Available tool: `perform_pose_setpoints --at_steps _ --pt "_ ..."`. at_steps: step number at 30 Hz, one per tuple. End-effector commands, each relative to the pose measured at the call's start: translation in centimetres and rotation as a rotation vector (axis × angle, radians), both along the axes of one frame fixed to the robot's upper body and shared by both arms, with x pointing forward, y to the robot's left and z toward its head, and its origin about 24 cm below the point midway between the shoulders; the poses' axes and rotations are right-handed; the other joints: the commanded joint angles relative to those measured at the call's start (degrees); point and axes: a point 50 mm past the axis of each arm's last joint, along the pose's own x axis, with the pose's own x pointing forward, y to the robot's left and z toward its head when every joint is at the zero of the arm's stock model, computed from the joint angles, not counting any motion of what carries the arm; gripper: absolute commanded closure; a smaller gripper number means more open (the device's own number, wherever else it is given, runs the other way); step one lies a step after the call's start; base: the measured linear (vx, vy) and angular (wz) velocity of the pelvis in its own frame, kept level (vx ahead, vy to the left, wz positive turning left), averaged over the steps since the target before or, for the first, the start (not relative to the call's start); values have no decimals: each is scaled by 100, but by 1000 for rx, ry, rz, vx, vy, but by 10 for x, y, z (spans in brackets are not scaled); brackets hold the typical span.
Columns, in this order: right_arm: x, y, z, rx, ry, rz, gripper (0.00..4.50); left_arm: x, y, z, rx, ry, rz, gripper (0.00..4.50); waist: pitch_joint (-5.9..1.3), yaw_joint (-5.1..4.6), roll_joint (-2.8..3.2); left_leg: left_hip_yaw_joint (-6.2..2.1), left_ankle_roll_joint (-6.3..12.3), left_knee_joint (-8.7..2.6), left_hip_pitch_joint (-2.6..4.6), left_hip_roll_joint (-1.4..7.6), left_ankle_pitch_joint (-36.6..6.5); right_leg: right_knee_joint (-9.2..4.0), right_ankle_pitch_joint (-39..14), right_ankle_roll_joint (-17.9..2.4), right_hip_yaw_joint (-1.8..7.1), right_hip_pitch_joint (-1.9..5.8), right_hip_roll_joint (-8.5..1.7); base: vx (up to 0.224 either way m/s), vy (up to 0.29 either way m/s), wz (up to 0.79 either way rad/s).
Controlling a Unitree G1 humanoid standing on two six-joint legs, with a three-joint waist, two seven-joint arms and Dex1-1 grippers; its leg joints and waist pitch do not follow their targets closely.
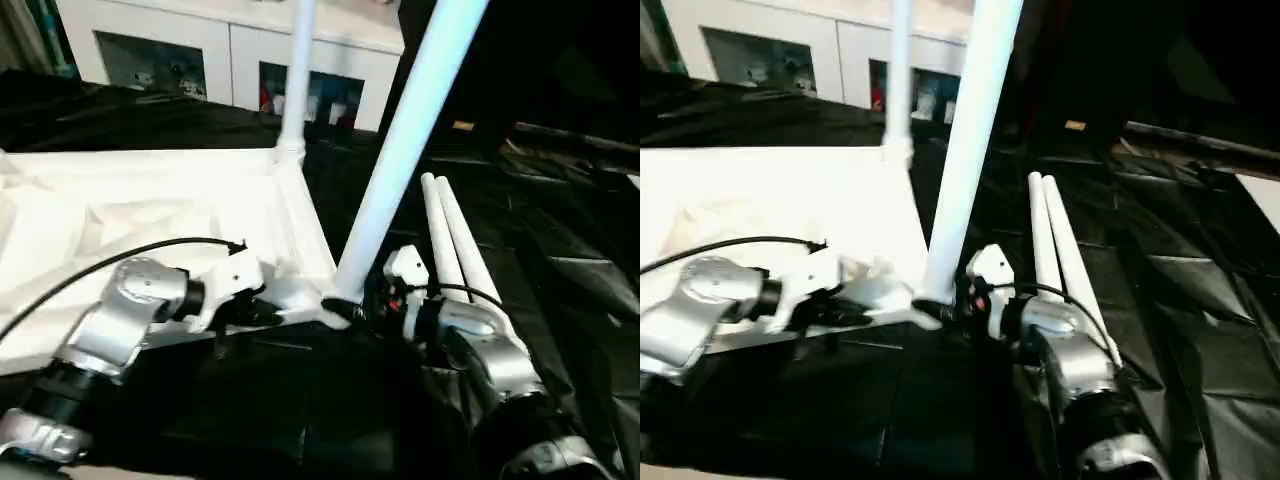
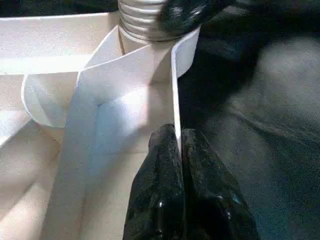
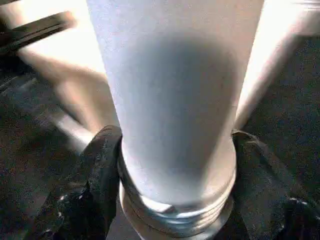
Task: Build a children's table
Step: Rotate leg to tighten
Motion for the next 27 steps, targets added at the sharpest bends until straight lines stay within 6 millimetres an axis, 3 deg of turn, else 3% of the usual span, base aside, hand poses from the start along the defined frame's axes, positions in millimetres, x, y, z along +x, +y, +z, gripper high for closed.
perform_pose_setpoints --at_steps 1,4,5,6,8,9,14,15,19,21,26,27 --pt "2 -11 -24 -76 114 -211 176 1 -16 -19 -27 33 87 450 -223 -2 75 -83 -121 -431 15 234 -1315 -583 -2018 -892 297 188 -505 0 0 0" --pt "10 2 -29 -66 173 -396 176 13 -35 -23 -34 5 213 450 -196 1 74 -110 -120 -441 82 224 -1790 -688 -2881 -574 304 126 -534 0 0 0" --pt "10 3 -30 -65 175 -403 176 13 -36 -23 -35 4 218 450 -206 -8 74 -115 -140 -442 83 223 -1788 -691 -2944 -532 302 123 -535 0 0 0" --pt "13 14 -30 -40 211 -469 176 18 -49 -22 -54 -6 266 450 -226 19 83 -128 -119 -438 89 222 -1779 -708 -2991 -453 298 127 -548 0 0 0" --pt "15 24 -30 -20 240 -509 176 21 -61 -21 -62 -14 283 450 -247 19 79 -92 -85 -431 117 221 -1657 -666 -2425 -559 307 81 -503 0 0 0" --pt "15 27 -29 -16 241 -508 176 22 -65 -21 -65 -13 277 450 -258 28 95 -94 -64 -439 81 229 -1573 -640 -2156 -601 302 122 -510 0 0 0" --pt "17 34 -19 72 192 -410 176 20 -66 -19 -63 -15 235 450 -271 40 82 -88 53 -446 25 227 -1473 -616 -1786 -615 304 171 -511 0 0 0" --pt "17 34 -14 104 166 -376 142 20 -63 -18 -55 -16 224 450 -269 47 101 -90 79 -447 17 230 -1419 -610 -1725 -638 305 175 -512 0 0 0" --pt "17 25 -6 96 97 -286 97 19 -53 -17 -39 -18 195 450 -285 62 87 -70 199 -427 -17 223 -1142 -576 -1278 -738 304 211 -499 0 0 0" --pt "14 16 -2 32 36 -159 80 14 -45 -17 -33 -7 130 450 -298 74 85 -70 271 -422 -39 226 -931 -581 -1210 -770 289 246 -499 0 0 0" --pt "5 -4 6 -27 -38 48 80 1 -30 -16 -34 40 -20 450 -320 63 97 -65 387 -392 -66 230 -515 -495 -515 -938 279 294 -482 0 0 0" --pt "2 -11 9 -57 -65 101 80 -6 -27 -14 -42 49 -102 450 -329 63 99 -61 482 -376 -70 225 -338 -462 -130 -1068 267 300 -462 0 0 0"
